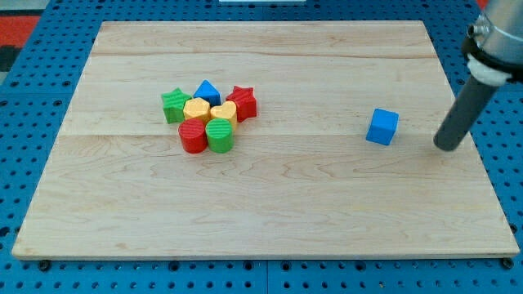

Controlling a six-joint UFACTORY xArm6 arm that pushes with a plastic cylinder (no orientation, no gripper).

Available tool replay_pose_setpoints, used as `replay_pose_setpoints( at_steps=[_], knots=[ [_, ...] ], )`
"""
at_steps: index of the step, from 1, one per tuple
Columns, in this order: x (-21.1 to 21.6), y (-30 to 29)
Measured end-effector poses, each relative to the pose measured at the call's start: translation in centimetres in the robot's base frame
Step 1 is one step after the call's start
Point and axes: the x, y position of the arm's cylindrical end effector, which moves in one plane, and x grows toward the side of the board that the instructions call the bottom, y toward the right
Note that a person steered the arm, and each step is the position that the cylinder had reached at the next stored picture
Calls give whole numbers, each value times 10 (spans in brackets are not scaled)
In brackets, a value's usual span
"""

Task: Slide the blue cube to the left of the yellow hexagon

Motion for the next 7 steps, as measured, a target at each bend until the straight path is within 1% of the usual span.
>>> replay_pose_setpoints(
  at_steps=[1, 2, 3, 4, 5, 6, 7],
  knots=[
    [-19, -42],
    [-8, -97],
    [8, -181],
    [0, -193],
    [-7, -179],
    [-10, -210],
    [-25, -211]
  ],
)
